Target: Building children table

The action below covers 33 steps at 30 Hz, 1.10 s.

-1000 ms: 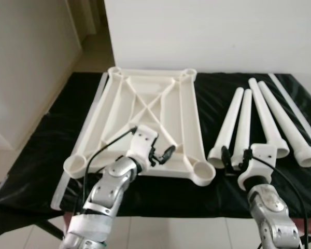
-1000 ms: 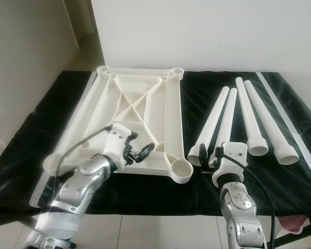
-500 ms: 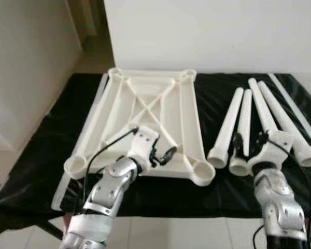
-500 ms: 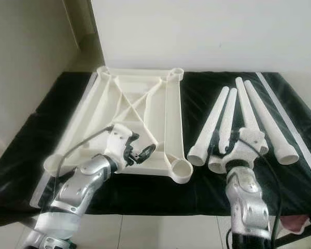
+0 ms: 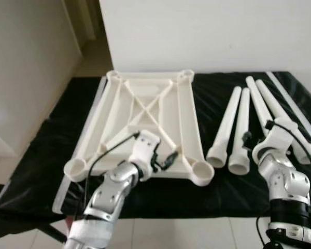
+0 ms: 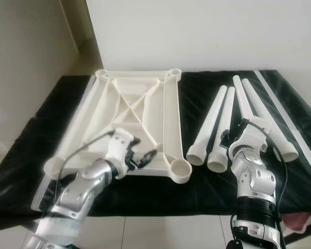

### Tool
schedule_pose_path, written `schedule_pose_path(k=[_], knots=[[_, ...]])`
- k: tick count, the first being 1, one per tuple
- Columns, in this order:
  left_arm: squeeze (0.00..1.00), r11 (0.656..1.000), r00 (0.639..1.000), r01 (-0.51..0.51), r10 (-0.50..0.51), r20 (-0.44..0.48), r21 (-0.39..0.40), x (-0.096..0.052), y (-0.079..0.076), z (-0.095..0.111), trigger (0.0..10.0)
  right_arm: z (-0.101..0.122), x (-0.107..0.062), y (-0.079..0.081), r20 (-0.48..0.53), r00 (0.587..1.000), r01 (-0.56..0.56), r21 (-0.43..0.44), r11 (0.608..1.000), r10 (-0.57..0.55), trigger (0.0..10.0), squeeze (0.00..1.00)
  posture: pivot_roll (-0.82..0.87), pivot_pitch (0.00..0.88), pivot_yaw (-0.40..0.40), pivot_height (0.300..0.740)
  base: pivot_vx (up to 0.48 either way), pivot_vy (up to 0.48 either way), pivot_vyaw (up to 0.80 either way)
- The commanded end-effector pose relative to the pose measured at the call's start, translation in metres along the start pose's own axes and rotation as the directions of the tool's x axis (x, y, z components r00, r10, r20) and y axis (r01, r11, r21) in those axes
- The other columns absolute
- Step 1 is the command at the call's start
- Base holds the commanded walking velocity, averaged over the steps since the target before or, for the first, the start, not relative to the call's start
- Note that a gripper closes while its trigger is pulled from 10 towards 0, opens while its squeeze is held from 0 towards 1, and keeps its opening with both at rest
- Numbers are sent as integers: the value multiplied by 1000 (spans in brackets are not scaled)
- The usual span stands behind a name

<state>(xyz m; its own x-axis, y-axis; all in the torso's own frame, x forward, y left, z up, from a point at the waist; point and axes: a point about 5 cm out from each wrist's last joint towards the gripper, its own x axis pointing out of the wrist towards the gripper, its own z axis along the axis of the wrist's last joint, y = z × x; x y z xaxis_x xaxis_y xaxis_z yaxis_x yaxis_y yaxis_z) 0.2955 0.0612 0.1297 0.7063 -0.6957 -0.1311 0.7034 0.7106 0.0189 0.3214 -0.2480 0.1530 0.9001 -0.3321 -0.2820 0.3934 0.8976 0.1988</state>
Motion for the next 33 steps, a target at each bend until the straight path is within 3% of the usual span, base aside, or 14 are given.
schedule_pose_path(k=[1,7,16,22,33], knots=[[0,1000,1000,9,-10,-22,-9,-4,-3,-4,10000,0,4,5,-45,999,-16,0,1000,16,10000,0,-9,44,49,740,0,0,0],[0,1000,999,4,-5,-33,-27,-8,-6,-8,10000,16,13,17,-91,992,-87,-52,995,82,10000,0,-4,65,35,740,0,0,0],[0,999,999,-11,10,-41,-32,-11,-5,-9,10000,22,22,24,-189,978,-116,-113,987,94,10000,0,2,81,18,740,0,0,0],[0,999,999,-28,27,-39,-39,-12,-4,-8,10000,10,23,24,-261,963,-106,-149,983,64,10000,0,8,77,8,740,0,0,0],[0,998,998,-44,43,-35,-38,-13,-4,-6,10000,-21,20,22,-409,911,-87,-71,994,51,10000,0,20,75,-1,740,0,0,0]])
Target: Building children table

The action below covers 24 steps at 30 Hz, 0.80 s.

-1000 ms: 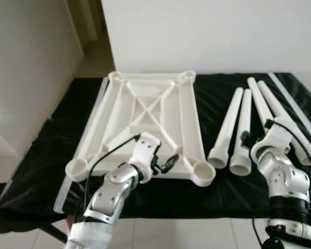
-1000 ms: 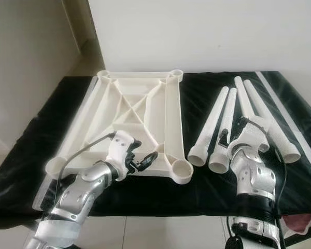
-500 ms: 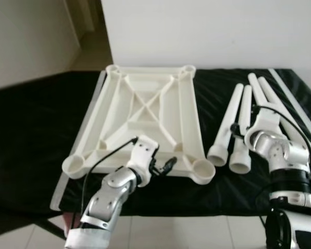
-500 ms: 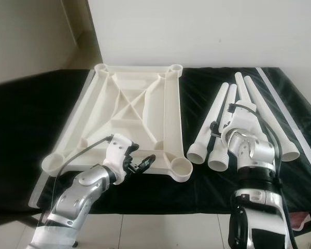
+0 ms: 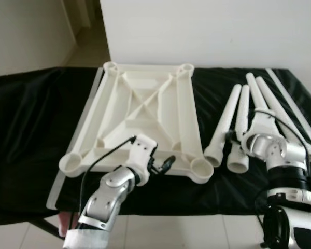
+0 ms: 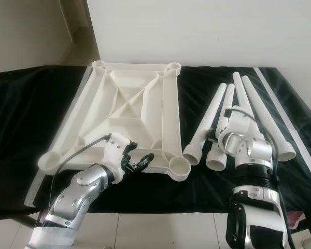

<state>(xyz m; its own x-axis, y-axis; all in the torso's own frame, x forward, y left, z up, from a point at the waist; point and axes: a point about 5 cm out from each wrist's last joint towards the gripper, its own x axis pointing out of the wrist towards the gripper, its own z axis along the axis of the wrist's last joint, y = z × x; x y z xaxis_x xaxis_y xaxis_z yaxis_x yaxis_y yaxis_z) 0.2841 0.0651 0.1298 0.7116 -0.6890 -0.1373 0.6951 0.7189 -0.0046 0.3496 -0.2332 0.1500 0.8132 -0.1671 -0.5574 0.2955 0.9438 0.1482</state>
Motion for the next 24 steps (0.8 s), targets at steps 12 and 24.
schedule_pose_path(k=[12,24], knots=[[0,999,999,-43,42,-31,-17,-2,2,-5,10000,-22,11,2,-132,991,3,-7,1000,-3,10000,0,21,78,-9,740,0,0,0],[0,999,998,-49,49,-26,-17,-2,2,-5,10000,-34,16,8,-230,973,-11,65,998,25,4235,0,34,45,-24,740,0,0,0]])
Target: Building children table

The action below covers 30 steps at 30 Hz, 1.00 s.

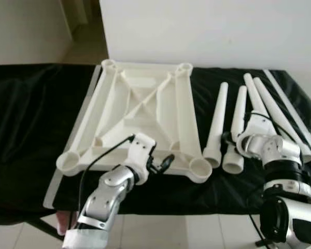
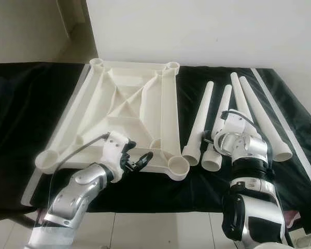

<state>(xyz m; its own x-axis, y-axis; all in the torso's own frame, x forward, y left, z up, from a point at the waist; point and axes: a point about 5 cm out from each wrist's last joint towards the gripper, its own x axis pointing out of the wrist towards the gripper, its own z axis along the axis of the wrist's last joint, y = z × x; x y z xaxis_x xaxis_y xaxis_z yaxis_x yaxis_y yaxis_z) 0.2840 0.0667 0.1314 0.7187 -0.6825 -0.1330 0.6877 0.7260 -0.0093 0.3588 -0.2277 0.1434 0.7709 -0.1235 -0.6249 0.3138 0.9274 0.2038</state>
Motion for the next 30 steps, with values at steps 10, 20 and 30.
schedule_pose_path(k=[10,20,30], knots=[[0,999,999,-35,34,-26,-9,0,0,-6,10000,-38,10,1,-214,976,-39,49,998,49,0,0,30,38,-25,740,0,0,0],[0,1000,999,-30,30,-12,-8,5,2,-2,10000,2,-3,7,101,989,-104,-68,992,111,10000,0,18,37,-21,740,0,0,0],[0,1000,999,-25,25,27,1,13,13,10,10000,25,-20,12,348,927,-82,-168,982,136,10000,0,12,9,-22,740,0,0,0]])
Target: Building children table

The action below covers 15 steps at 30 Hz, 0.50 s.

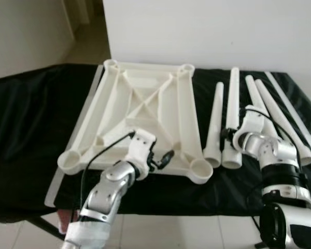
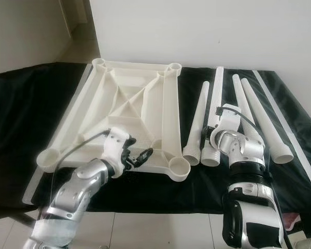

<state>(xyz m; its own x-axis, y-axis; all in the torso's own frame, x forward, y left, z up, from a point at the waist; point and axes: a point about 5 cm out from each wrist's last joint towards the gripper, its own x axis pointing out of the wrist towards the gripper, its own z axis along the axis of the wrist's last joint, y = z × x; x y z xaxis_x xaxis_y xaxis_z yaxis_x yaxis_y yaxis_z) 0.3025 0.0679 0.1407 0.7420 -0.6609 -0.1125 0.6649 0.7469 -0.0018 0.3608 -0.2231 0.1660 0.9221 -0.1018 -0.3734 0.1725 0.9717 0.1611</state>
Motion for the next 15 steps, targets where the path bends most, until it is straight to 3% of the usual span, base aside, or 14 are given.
schedule_pose_path(k=[1,2,4,5,6,10,11,12,14,15], knots=[[0,1000,1000,6,-6,7,-3,2,-1,-1,10000,10,-4,2,89,996,-6,-42,999,10,10000,0,12,9,-22,740,0,0,0],[0,999,1000,24,-24,9,44,7,-2,2,10000,13,-6,7,143,989,-35,-54,998,43,10000,0,10,0,-25,740,0,0,0],[0,998,999,29,-30,14,50,10,-2,4,10000,16,-9,9,192,979,-59,-64,996,70,10000,0,10,0,-24,740,0,0,0],[0,999,999,35,-36,14,38,16,2,9,10000,24,-17,19,300,943,-111,-121,986,143,10000,0,7,0,-17,740,0,0,0],[0,999,999,34,-35,16,23,19,4,12,10000,25,-20,22,329,928,-138,-136,981,176,10000,0,6,0,-14,740,0,0,0],[0,999,999,40,-40,30,-23,23,8,17,10000,26,-27,29,368,897,-200,-155,967,244,10000,0,6,0,-5,740,0,0,0],[0,999,999,34,-34,24,-12,27,14,23,10000,24,-35,35,390,861,-266,-200,943,326,10000,0,7,0,0,740,0,0,0],[0,999,999,34,-34,24,-12,27,14,23,10000,24,-35,35,390,861,-266,-200,943,326,10000,0,7,0,0,740,0,0,0],[0,999,1000,-7,7,-3,44,34,26,31,10000,19,-46,43,395,805,-349,-289,892,443,10000,0,6,0,3,740,0,0,0],[0,999,1000,-7,7,-3,44,34,26,31,10000,19,-46,43,395,805,-349,-289,892,443,10000,0,6,0,3,740,0,0,0]])
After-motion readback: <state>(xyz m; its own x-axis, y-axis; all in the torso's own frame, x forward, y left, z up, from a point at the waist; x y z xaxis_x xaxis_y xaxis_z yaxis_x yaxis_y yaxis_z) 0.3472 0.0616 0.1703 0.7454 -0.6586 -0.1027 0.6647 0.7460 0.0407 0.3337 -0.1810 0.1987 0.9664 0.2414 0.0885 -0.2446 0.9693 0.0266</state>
